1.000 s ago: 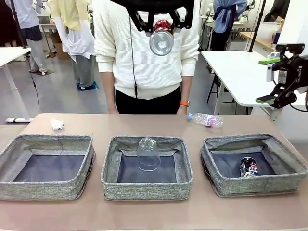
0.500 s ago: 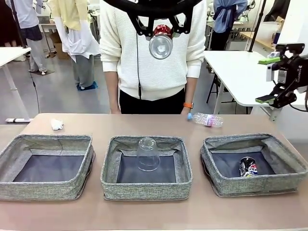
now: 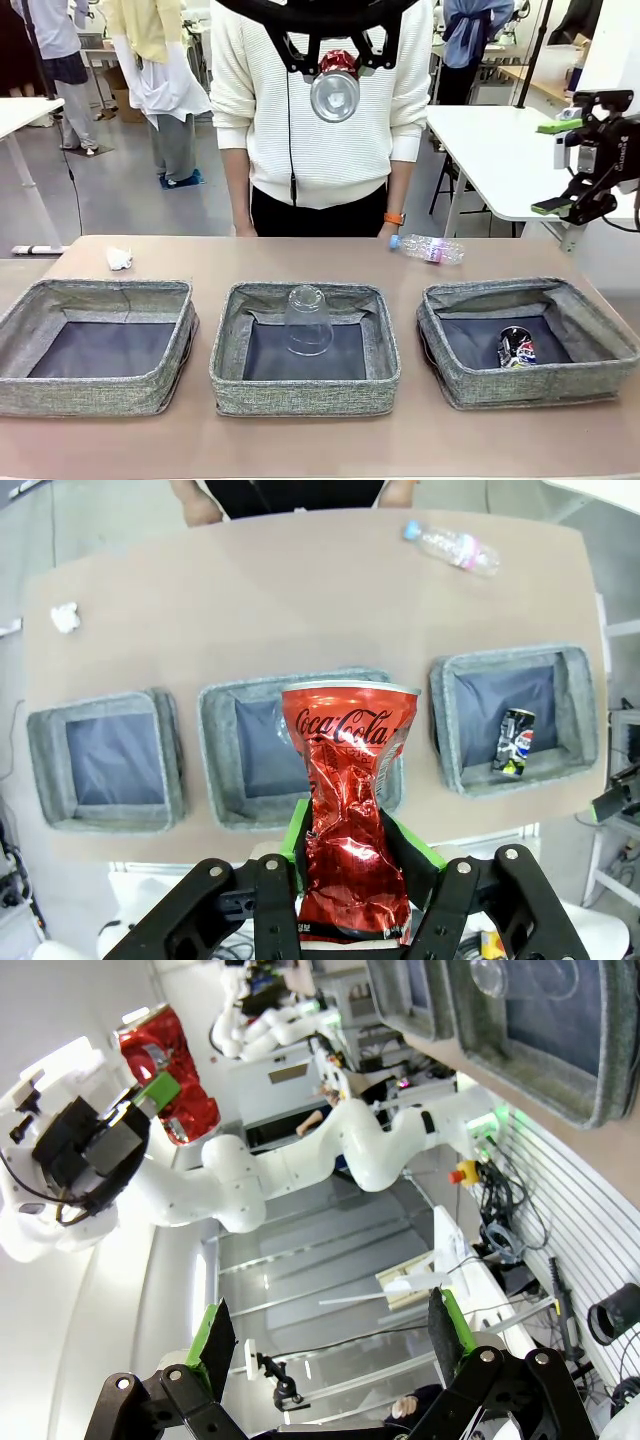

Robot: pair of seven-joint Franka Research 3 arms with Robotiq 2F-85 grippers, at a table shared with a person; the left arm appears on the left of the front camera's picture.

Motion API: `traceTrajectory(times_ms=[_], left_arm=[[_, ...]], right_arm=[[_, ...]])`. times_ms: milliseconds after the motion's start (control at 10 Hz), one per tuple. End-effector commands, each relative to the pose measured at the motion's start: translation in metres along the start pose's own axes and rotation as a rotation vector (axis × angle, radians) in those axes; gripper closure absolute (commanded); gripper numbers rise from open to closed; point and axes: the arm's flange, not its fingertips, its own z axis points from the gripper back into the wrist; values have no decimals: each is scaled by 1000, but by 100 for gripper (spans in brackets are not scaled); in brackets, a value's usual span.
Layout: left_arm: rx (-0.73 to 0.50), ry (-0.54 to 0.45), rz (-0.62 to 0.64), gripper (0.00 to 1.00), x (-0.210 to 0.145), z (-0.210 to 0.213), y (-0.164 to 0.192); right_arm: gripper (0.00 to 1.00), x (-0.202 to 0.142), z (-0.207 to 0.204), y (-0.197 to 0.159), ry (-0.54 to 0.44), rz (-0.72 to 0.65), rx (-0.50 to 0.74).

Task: Sort the waste into the appropriate baskets.
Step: Place the picked waste into the Fabric basket indicated by the person.

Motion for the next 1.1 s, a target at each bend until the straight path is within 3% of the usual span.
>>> traceTrajectory(times_ms=[0, 1000], left_arm=[[-3, -8, 4, 69, -1, 4, 2], [-3, -8, 4, 69, -1, 4, 2]], right_arm=[[0, 1, -2, 6, -14, -9, 14], [0, 1, -2, 6, -14, -9, 14]])
